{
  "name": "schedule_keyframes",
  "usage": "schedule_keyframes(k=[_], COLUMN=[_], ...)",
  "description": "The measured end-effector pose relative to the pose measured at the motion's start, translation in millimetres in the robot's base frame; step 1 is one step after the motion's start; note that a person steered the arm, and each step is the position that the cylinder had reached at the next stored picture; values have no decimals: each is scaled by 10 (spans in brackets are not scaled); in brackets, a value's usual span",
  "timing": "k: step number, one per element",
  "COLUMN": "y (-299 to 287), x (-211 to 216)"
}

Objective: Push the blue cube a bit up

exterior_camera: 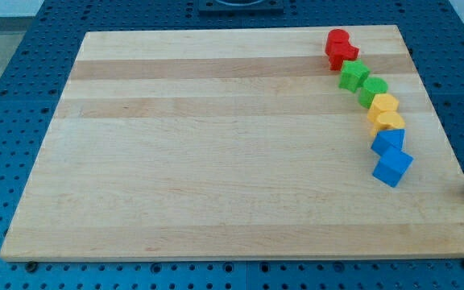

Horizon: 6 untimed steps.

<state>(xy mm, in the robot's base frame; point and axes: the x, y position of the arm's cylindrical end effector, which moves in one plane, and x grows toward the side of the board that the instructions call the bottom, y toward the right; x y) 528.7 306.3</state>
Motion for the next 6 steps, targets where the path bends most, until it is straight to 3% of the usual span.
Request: schedule_keyframes(k=[1, 2, 3, 4, 6], y=[-167, -708, -408, -527, -1535], x=[-301, -319, -315, -228, 137])
